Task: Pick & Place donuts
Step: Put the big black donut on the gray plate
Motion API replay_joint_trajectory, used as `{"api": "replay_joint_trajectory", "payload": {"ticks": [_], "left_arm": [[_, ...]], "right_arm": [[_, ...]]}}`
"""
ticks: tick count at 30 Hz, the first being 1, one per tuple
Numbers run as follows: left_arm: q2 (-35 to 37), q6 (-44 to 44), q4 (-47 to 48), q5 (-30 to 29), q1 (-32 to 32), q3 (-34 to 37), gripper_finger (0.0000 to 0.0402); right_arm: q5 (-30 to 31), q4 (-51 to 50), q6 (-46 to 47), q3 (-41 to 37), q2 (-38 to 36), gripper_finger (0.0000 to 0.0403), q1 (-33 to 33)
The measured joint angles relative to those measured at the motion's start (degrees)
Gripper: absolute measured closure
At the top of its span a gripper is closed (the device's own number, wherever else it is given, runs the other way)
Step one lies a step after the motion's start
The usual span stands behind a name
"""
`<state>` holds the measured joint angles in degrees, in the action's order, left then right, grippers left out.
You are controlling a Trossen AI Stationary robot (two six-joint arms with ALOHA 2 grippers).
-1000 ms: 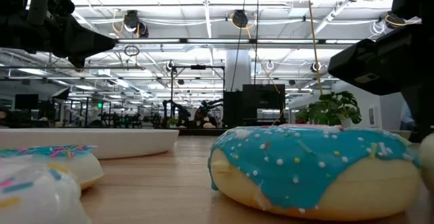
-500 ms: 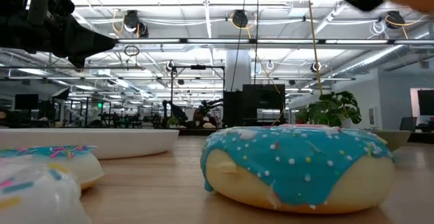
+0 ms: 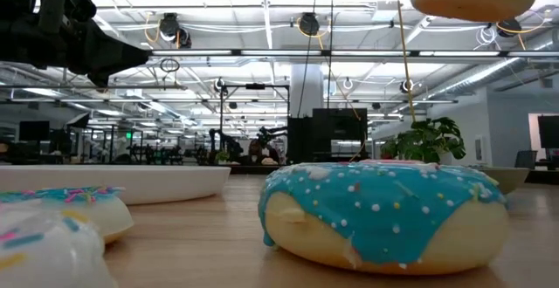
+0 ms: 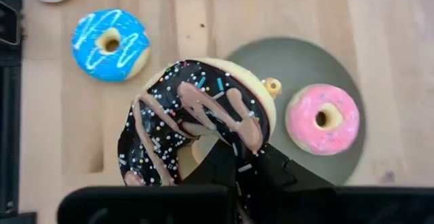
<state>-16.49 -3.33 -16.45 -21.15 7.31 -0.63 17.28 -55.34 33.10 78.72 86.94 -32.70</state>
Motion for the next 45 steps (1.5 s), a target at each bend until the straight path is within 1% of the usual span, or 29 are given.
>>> {"api": "replay_joint_trajectory", "payload": {"ticks": [5, 11, 18, 21, 26, 30, 33, 36, 37, 39, 42, 45], "left_arm": [[0.00, -0.02, 0.33, 0.00, 0.00, 0.01, 0.0360], [-0.01, -0.09, 0.26, 0.00, 0.00, 0.00, 0.0360], [0.00, -0.15, 0.25, 0.00, 0.00, 0.01, 0.0360], [0.00, 0.02, 0.29, 0.00, 0.01, -0.01, 0.0360], [0.00, 0.02, 0.31, 0.00, 0.00, -0.01, 0.0360], [-0.01, -0.46, 0.31, 0.00, 0.01, 0.00, 0.0360], [0.00, -1.41, 0.31, 0.02, 0.00, 0.00, 0.0360], [-0.01, -1.55, 0.26, 0.01, 0.00, -0.01, 0.0360], [-0.02, -1.56, 0.10, 0.01, 0.01, 0.01, 0.0360], [0.00, -1.60, -0.20, 0.00, 0.00, -0.01, 0.0360], [0.00, -1.68, -0.16, 0.00, 0.00, 0.01, 0.0360], [0.00, -1.51, -0.08, 0.00, 0.00, 0.01, 0.0360]], "right_arm": [[-1.11, 1.05, -1.37, 0.00, -0.06, 0.0394, 0.13], [-3.95, 2.83, -1.92, 0.00, -0.31, 0.0394, -0.38], [-4.16, 3.81, -3.65, 0.00, -0.33, 0.0394, -0.47], [-5.50, 3.84, -3.74, 0.00, -0.31, 0.0394, -0.79], [-5.42, 3.78, -1.25, 0.00, -0.31, 0.0394, -0.73], [-5.24, 3.48, -1.03, -0.28, -0.17, 0.0394, -0.77], [-4.60, 4.16, -2.92, -2.30, -0.11, 0.0394, -0.21], [-0.23, 4.16, -1.45, -5.10, -0.11, 0.0394, 1.27], [-0.16, 4.32, -0.84, -6.27, -0.13, 0.0394, 2.22], [-2.14, 4.93, -0.81, -9.01, -0.09, 0.0395, 4.15], [-2.14, 6.55, -0.78, -13.12, -0.20, 0.0397, 7.04], [-3.47, 8.81, -0.82, -16.81, -0.28, 0.0397, 10.40]]}}
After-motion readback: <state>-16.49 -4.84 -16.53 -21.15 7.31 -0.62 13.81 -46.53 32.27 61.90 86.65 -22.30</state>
